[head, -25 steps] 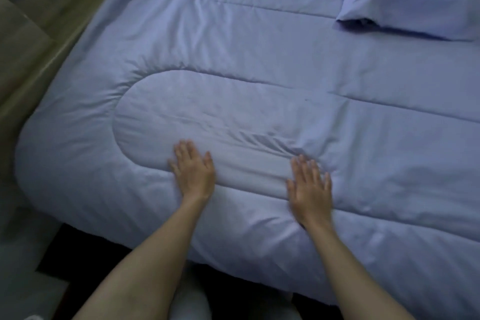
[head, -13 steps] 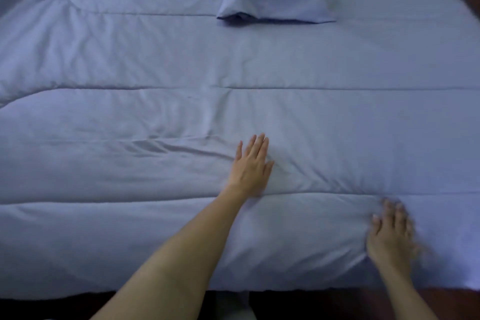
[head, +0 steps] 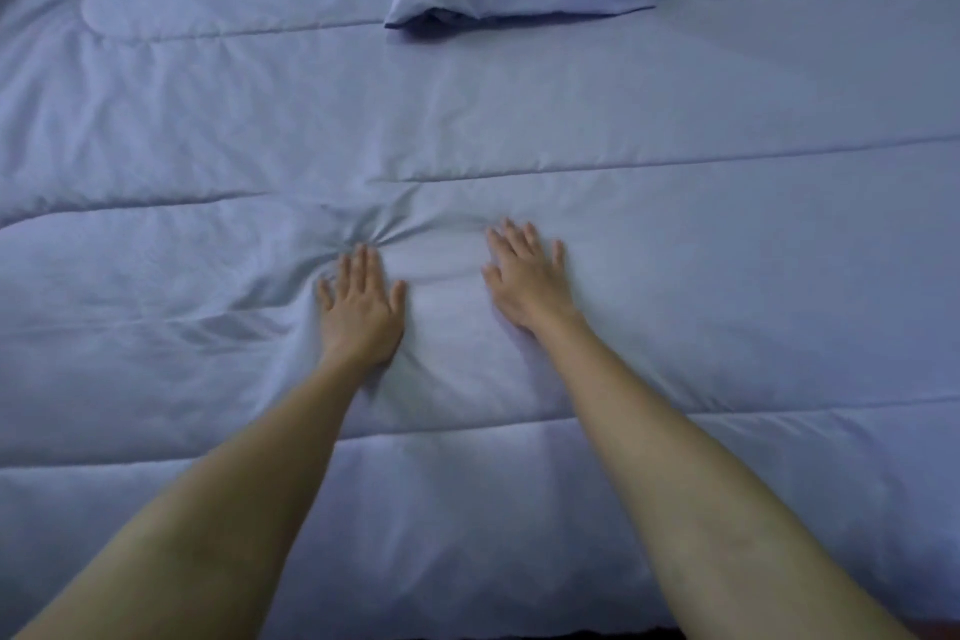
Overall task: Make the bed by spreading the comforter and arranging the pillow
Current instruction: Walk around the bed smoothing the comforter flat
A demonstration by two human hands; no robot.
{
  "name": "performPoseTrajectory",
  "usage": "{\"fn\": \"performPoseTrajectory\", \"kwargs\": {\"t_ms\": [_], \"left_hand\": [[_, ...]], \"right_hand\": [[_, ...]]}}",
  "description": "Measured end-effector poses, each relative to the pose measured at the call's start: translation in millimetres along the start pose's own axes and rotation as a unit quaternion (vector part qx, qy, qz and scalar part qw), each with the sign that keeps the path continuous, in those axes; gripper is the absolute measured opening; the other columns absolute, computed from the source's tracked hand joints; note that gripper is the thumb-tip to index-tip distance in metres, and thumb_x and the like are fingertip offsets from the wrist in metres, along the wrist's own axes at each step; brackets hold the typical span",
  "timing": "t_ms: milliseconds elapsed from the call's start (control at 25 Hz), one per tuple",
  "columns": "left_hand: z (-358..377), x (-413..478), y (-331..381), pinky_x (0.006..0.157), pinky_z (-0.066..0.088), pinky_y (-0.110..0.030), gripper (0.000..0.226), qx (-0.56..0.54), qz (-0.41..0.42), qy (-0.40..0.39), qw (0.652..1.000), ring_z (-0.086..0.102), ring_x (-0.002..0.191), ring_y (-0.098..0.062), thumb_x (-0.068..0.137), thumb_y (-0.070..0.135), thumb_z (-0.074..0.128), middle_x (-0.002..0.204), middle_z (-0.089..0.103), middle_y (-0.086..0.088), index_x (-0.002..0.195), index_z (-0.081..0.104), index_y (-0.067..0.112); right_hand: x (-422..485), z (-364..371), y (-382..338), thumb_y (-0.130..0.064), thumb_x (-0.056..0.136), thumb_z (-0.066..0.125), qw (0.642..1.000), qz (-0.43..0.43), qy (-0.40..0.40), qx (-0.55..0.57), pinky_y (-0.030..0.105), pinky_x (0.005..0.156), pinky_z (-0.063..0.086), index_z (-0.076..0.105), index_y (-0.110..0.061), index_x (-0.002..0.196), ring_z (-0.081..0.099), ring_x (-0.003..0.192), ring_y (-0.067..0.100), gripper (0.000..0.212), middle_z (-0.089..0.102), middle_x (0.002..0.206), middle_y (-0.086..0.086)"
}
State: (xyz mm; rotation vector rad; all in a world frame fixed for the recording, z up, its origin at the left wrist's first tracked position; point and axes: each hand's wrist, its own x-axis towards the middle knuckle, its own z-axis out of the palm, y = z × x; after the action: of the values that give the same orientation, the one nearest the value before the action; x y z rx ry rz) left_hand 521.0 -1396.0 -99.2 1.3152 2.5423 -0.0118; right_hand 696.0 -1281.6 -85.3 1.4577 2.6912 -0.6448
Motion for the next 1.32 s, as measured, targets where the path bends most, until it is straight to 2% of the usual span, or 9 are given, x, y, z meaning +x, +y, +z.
{"fn": "performPoseTrajectory", "kwargs": {"t_ms": [160,360,520,640,760,920,1080,1160,1320], "left_hand": [[-18,24,20,0.119,-0.004,-0.048,0.068,-0.005,-0.070,-0.003,0.998,-0.002,0.149,-0.026,0.098,0.045,0.021,0.161,0.000,-0.011,0.151,0.006,0.004],[0,4,138,0.119,-0.001,-0.044,0.061,-0.009,0.154,0.054,0.986,0.006,0.149,-0.021,0.100,0.038,0.027,0.161,0.009,-0.008,0.151,0.014,0.007],[15,-24,220,0.119,0.000,-0.044,0.058,-0.022,0.335,0.007,0.942,0.008,0.149,-0.021,0.099,0.036,0.031,0.160,0.012,-0.005,0.150,0.018,0.012],[31,-33,221,0.121,0.003,-0.046,0.058,0.043,0.426,-0.027,0.903,0.009,0.149,-0.019,0.100,0.041,0.028,0.161,0.012,0.000,0.151,0.016,0.018],[35,-30,180,0.120,0.001,-0.044,0.061,0.025,0.310,0.002,0.950,0.006,0.149,-0.016,0.098,0.045,0.023,0.161,0.009,0.001,0.152,0.013,0.018],[25,-24,101,0.120,0.000,-0.045,0.063,0.018,0.156,0.002,0.988,0.001,0.149,-0.015,0.098,0.045,0.018,0.161,0.004,0.000,0.152,0.007,0.015],[12,-27,35,0.120,-0.002,-0.046,0.068,-0.008,0.034,-0.028,0.999,-0.005,0.149,-0.019,0.097,0.049,0.017,0.162,-0.004,-0.002,0.152,0.001,0.012],[3,-33,5,0.120,-0.002,-0.048,0.071,-0.008,-0.009,-0.054,0.998,-0.006,0.149,-0.021,0.096,0.052,0.018,0.161,-0.006,-0.004,0.152,-0.002,0.011],[0,-53,-28,0.118,-0.002,-0.048,0.076,0.003,-0.024,-0.062,0.998,-0.004,0.149,-0.023,0.095,0.055,0.021,0.161,-0.006,-0.006,0.152,-0.001,0.009]], "right_hand": [[-22,-10,102,-0.045,0.096,0.028,0.989,0.105,0.083,-0.059,0.054,0.115,0.012,0.024,-0.025,0.149,0.016,0.147,0.021,0.057,0.017,0.160,-0.005],[-122,-30,227,-0.048,0.087,0.016,0.951,0.261,0.161,-0.040,0.055,0.110,0.023,0.037,-0.019,0.143,0.031,0.140,0.029,0.067,0.036,0.152,0.006],[-218,-17,286,-0.048,0.095,0.016,0.912,0.376,0.161,-0.042,0.057,0.111,0.016,0.020,-0.029,0.149,0.018,0.145,0.028,0.057,0.019,0.159,0.002],[-260,-14,301,-0.044,0.097,0.018,0.832,0.526,0.172,0.022,0.065,0.111,0.007,0.010,-0.029,0.151,0.005,0.148,0.024,0.056,0.005,0.161,0.000],[-246,-37,275,-0.029,0.098,0.029,0.736,0.625,0.225,0.131,0.069,0.109,0.004,0.013,-0.013,0.151,0.004,0.148,0.030,0.058,0.009,0.161,0.010],[-180,-8,132,-0.031,0.087,0.039,0.890,0.319,0.304,0.113,0.061,0.108,0.026,0.039,-0.004,0.141,0.032,0.140,0.037,0.059,0.037,0.149,0.020],[-190,71,-9,-0.038,0.086,0.043,0.985,-0.105,0.117,-0.065,0.055,0.100,0.042,0.045,-0.022,0.136,0.047,0.132,0.024,0.053,0.048,0.145,0.002],[-209,78,-4,-0.044,0.088,0.043,0.988,-0.097,0.065,-0.097,0.051,0.108,0.029,0.043,-0.031,0.140,0.044,0.135,0.018,0.053,0.042,0.149,-0.005],[-234,57,89,-0.044,0.089,0.038,0.980,0.144,0.107,-0.085,0.053,0.107,0.027,0.036,-0.030,0.144,0.045,0.134,0.022,0.057,0.038,0.151,-0.004]]}}
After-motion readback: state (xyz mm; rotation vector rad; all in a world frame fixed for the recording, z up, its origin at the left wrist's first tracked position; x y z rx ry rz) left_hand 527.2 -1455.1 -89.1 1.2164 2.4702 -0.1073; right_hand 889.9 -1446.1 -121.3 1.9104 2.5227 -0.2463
